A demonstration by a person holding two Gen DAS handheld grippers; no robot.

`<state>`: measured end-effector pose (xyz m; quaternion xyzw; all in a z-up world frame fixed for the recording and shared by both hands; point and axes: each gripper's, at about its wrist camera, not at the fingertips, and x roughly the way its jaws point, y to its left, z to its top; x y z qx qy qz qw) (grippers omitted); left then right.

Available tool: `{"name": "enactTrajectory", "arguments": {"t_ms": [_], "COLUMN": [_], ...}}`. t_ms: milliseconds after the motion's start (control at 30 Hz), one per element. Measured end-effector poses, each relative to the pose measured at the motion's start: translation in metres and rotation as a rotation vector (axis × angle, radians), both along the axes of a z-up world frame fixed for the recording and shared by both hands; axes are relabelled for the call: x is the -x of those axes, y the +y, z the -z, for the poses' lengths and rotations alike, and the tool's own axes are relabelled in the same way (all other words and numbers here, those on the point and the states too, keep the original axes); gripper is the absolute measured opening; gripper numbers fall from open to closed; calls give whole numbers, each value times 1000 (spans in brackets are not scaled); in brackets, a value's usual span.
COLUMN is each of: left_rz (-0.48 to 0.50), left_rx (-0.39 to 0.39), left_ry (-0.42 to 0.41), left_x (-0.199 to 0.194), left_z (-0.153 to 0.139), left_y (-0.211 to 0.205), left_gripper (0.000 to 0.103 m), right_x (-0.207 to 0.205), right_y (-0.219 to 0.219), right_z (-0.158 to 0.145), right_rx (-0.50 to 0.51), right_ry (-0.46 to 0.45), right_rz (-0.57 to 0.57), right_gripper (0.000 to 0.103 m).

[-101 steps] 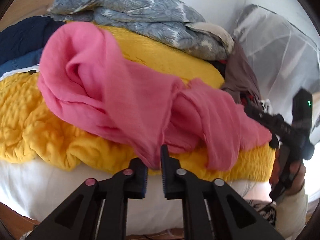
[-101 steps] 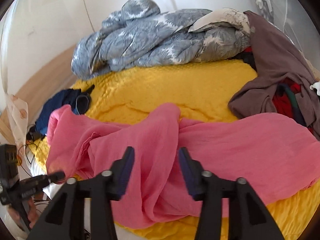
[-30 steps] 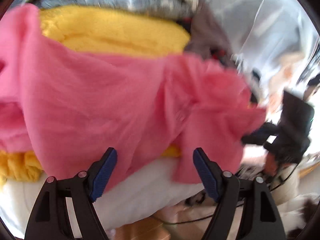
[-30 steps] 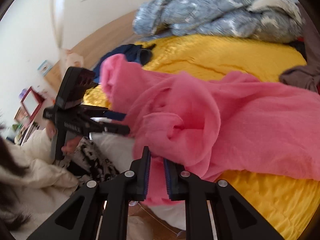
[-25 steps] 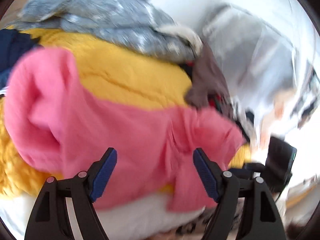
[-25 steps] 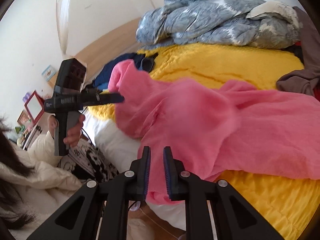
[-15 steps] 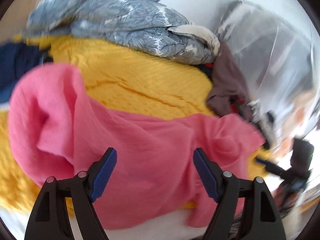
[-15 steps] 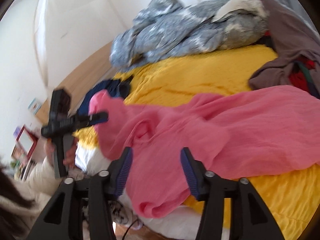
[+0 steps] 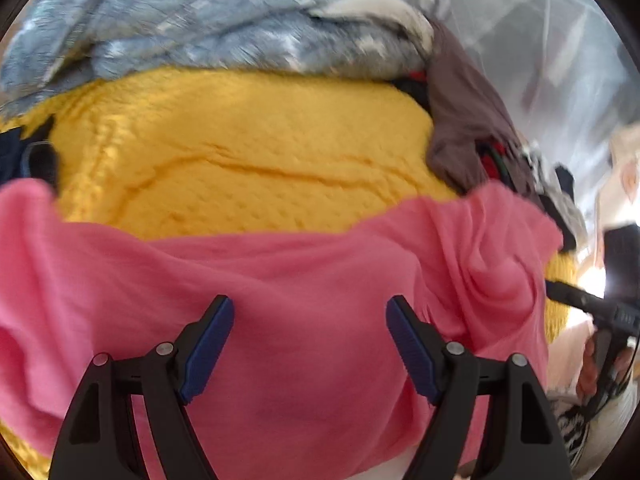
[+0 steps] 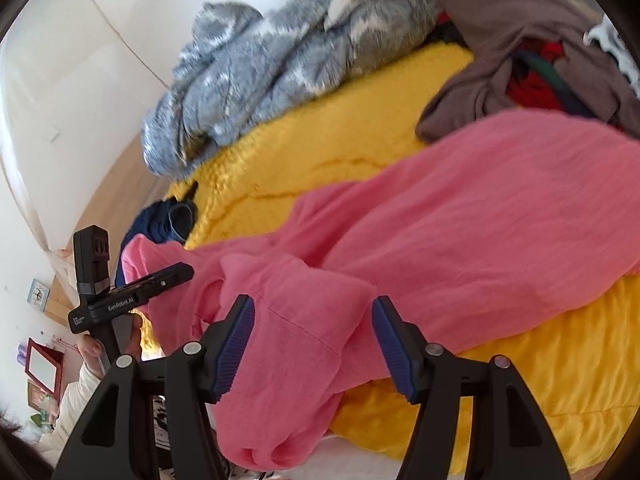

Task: Fold clothes
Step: 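Grasp the pink shirt near its buttons with the left tool while the right tool grasps fabric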

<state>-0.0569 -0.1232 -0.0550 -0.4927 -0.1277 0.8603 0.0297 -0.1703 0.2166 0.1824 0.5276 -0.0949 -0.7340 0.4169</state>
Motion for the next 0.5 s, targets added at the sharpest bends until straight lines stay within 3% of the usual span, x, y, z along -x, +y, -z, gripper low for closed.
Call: {"name": "enactTrajectory", "arguments": {"t_ms": [167, 233, 400, 500], "left_rz": [72, 80, 86, 84], "left_rx": [51, 26, -134, -174], "left_ry": [-20, -44, 8, 16], "left_x": [-2, -2, -13, -14], "left_z": [11, 16, 1, -3], "left_y": [26, 29, 20, 20], "left_gripper": [81, 81, 81, 81], "right_x": [-4, -7, -14, -14], "right_y": [-12, -15, -23, -21], "right_z": [6, 4, -2, -2], "right_rx": [-4, 5, 14, 17], "right_ry": [-19, -10, 7, 5], "right_rz": [-43, -64, -96, -90], "right_gripper": [63, 63, 63, 63]}}
